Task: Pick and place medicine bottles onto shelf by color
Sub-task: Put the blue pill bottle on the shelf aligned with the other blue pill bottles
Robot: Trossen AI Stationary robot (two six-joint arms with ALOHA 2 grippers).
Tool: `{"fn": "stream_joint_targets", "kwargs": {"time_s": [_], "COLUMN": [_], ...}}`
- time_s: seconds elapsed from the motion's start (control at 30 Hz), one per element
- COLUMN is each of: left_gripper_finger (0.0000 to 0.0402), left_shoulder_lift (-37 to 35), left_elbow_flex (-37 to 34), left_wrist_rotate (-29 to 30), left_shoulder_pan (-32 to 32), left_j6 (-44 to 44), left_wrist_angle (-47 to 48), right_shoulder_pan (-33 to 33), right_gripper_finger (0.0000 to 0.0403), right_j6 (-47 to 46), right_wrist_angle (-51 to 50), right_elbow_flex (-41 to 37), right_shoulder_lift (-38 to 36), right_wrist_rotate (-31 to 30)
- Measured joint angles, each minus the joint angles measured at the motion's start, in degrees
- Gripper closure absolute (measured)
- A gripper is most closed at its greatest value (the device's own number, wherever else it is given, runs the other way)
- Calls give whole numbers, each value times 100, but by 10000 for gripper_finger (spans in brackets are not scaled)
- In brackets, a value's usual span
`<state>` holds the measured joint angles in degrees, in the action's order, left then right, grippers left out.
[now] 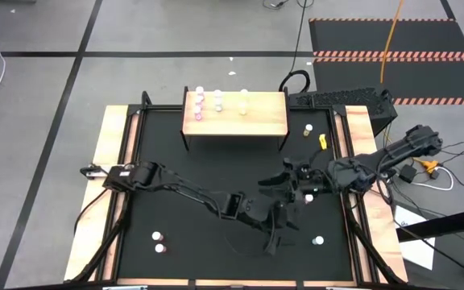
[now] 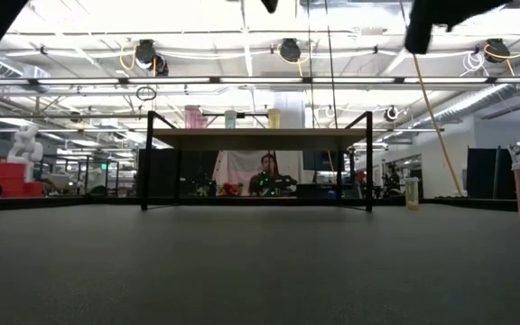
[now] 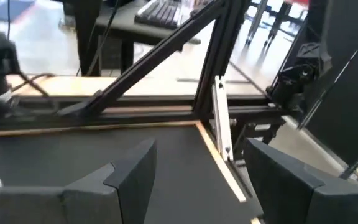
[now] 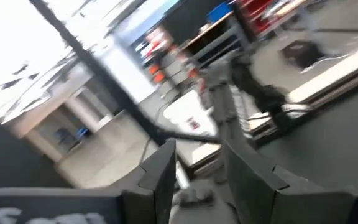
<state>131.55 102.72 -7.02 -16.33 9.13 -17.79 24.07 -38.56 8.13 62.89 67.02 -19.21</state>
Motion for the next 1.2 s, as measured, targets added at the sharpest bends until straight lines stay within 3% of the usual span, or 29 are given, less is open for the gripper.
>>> {"fn": "stream_joint_targets", "kwargs": {"time_s": [0.13,0.2,0.37,0.47,0.77,0.87,1.03,1.2], "left_gripper_finger": [160,160,160,160,160,160,160,160], "left_shoulder_lift": [349,568,1017,1144,1191,1389,2072,2359], "left_elbow_flex": [8,2,2,2,195,783,2169,2633], "left_wrist_rotate": [634,840,1158,1380,1383,998,528,401], "left_shoulder_pan": [7,19,8,26,34,57,56,167], "left_j6": [-94,-126,-189,-557,-1268,-1555,-1852,-1748], "left_wrist_angle": [-227,-535,-2019,-2300,-2218,-1890,-502,-484], "right_shoulder_pan": [-44,72,403,446,321,326,326,337], "right_gripper_finger": [273,273,273,273,273,273,273,273], "right_j6": [-11,-151,-84,39,436,391,216,-64], "right_wrist_angle": [-588,-1239,-2982,-3626,-4247,-4410,-4337,-4313], "right_elbow_flex": [0,0,-2,0,-2,0,-2,-1], "right_shoulder_lift": [-286,-534,-1221,-1538,-2023,-2094,-2054,-1962], "right_wrist_rotate": [1108,1364,904,586,590,589,516,257]}}
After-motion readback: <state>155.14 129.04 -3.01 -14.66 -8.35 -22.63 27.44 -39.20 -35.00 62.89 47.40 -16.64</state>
